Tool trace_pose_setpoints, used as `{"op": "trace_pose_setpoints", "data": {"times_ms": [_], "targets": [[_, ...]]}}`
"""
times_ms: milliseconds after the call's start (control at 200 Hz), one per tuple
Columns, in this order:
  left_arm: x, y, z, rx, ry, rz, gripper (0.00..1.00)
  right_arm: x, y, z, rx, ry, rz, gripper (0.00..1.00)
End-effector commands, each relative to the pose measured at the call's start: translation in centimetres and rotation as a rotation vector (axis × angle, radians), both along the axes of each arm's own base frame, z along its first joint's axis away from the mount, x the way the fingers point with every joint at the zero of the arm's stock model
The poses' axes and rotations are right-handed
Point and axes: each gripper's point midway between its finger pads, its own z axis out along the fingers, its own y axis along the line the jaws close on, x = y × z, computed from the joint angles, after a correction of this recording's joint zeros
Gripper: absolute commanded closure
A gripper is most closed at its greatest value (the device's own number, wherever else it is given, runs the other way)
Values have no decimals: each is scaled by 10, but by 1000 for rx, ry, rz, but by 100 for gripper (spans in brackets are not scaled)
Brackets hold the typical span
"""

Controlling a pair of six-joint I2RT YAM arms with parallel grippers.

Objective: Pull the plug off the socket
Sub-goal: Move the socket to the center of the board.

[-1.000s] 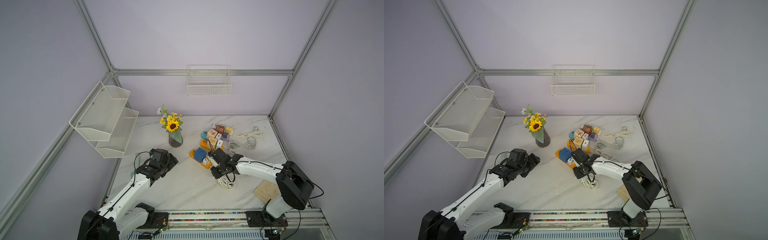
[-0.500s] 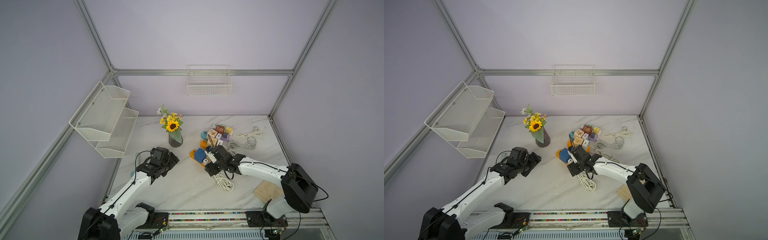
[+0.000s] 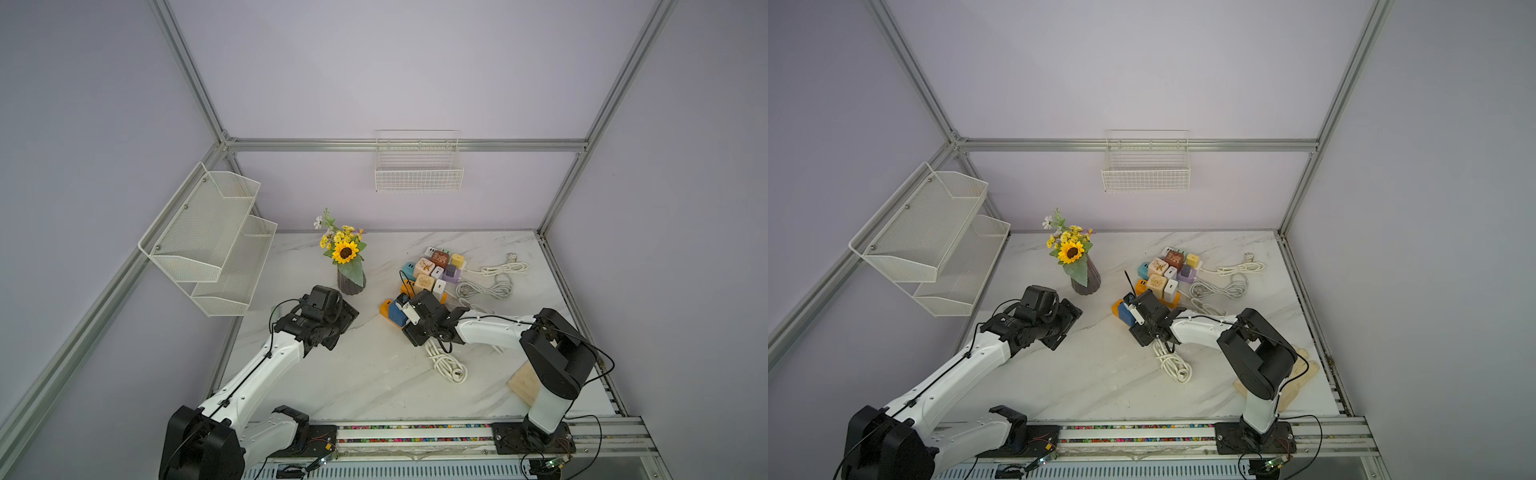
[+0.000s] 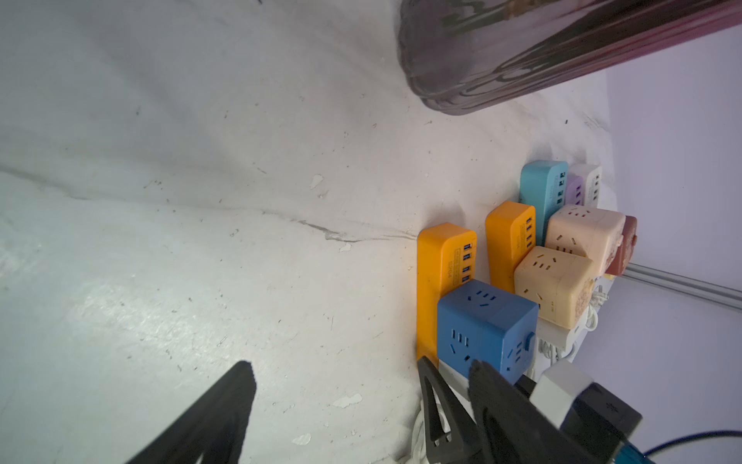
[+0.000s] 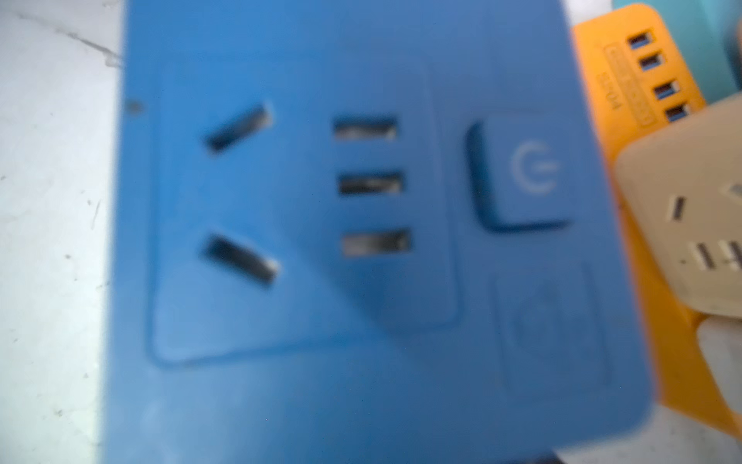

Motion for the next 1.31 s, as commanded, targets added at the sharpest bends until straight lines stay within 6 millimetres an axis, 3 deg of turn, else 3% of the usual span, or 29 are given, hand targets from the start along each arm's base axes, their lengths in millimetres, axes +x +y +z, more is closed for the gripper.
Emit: {"op": "trace_pose_setpoints", "data": {"times_ms": [0, 245, 475, 510, 830, 1065, 1300], "targets": [[-10, 9, -6, -39, 93, 145, 15, -3, 17, 7, 48, -34, 100, 45], [-12, 15, -23, -87, 222, 356, 13, -36, 38, 18, 111, -13, 255, 53], [-15, -3, -51, -147, 425, 403, 7, -79, 70, 18, 118, 3, 388, 53], [-18, -5, -63, -141, 486, 415, 6, -84, 74, 18, 116, 0, 403, 53], [-25, -17, -89, -158, 641, 450, 3, -102, 90, 16, 104, -22, 463, 53], [-27, -23, -100, -175, 684, 438, 14, -101, 91, 16, 106, -33, 466, 53], [-26, -26, -106, -176, 690, 422, 34, -100, 93, 16, 101, -38, 472, 52]]}}
